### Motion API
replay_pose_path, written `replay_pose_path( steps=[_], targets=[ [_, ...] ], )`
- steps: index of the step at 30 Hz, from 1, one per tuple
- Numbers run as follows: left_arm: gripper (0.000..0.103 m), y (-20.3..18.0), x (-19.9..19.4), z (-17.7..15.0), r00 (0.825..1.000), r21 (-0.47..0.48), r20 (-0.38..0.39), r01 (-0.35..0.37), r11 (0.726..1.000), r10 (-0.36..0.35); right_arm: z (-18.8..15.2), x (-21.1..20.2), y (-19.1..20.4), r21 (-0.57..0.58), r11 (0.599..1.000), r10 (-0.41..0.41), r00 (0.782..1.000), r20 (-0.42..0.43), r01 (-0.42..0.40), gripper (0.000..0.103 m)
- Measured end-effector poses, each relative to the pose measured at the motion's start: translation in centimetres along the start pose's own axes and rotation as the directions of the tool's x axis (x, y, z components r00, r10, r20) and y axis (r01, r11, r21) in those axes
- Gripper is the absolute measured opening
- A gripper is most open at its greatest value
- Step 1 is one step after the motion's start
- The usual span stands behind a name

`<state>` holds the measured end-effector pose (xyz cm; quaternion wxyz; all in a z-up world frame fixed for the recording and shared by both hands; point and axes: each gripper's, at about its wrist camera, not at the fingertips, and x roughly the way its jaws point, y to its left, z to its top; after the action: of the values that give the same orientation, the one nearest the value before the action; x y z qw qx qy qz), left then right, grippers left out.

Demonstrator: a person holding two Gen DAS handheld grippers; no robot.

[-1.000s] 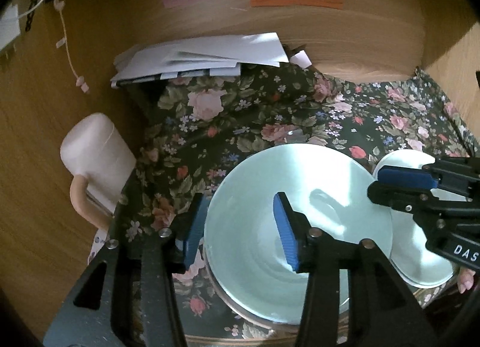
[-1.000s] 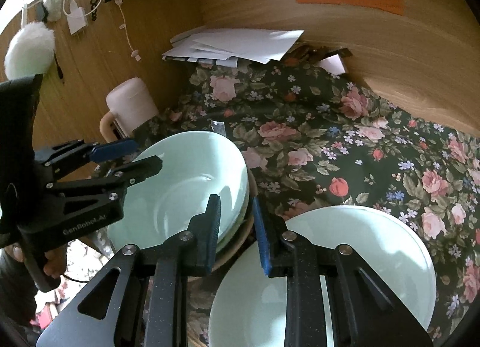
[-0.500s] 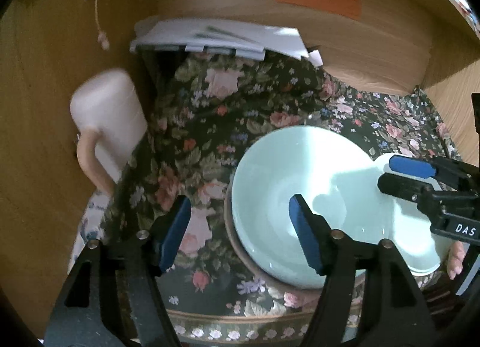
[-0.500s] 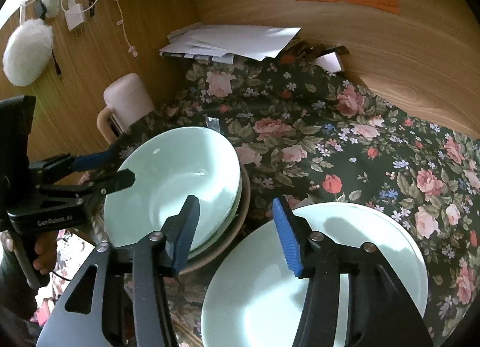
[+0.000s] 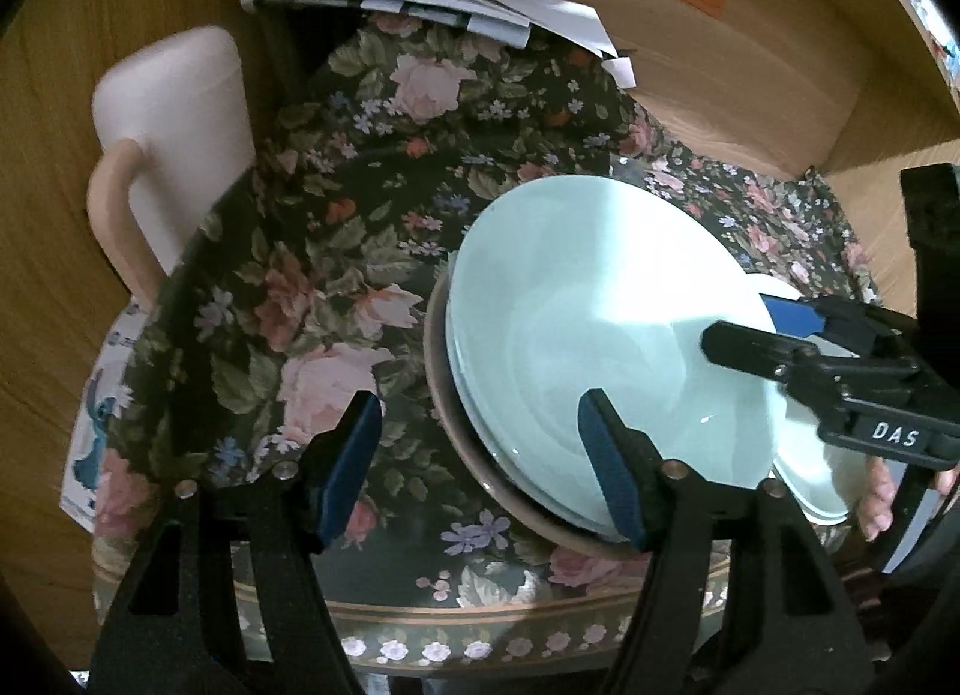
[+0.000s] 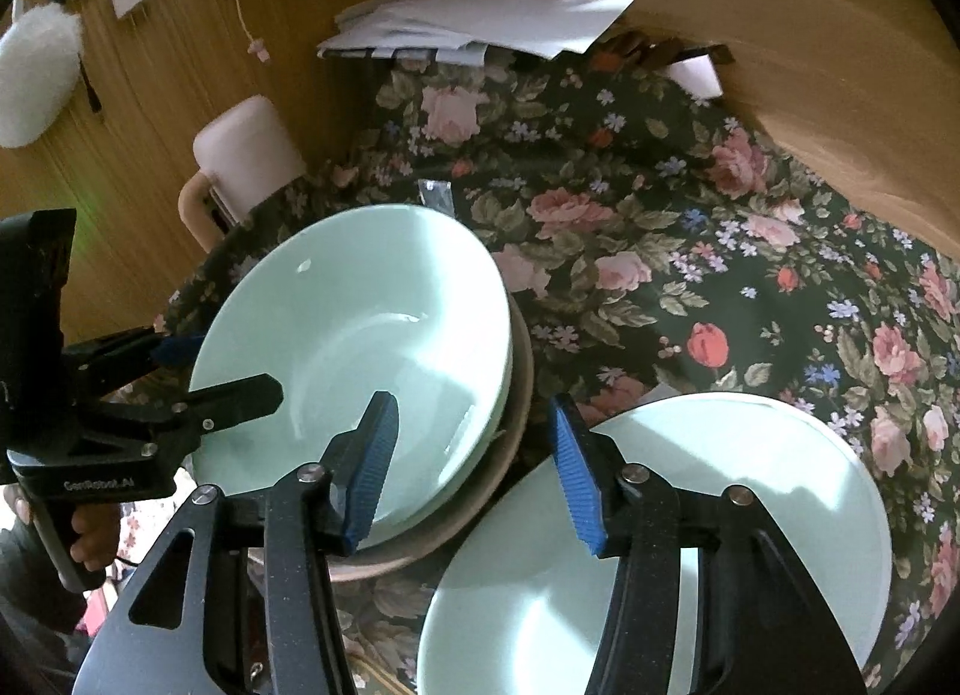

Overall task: Organize plates and bowls
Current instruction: 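Grip the rim of the nested bowl stack with both grippers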

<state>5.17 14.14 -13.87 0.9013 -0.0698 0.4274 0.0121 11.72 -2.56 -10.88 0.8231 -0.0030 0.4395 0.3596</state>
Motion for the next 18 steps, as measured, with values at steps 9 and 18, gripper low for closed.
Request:
replay_pose_path(
  steps=[9, 18],
  targets=[
    [0.065, -0.1, 1.8, -0.1, 0.998, -0.015, -0.042, 0.053, 0.998, -0.054, 0.3, 1.4, 0.6, 0.008, 1.0, 0.003, 0.999, -0.045, -0.003, 0.048],
    [0.051, -0.2, 1.7, -0.1, 0.994, -0.016, -0.035, 0.099, 0.995, -0.1, 0.6, 2.5, 0.7, 0.009, 1.0, -0.016, 0.998, -0.067, 0.016, 0.047]
  ],
)
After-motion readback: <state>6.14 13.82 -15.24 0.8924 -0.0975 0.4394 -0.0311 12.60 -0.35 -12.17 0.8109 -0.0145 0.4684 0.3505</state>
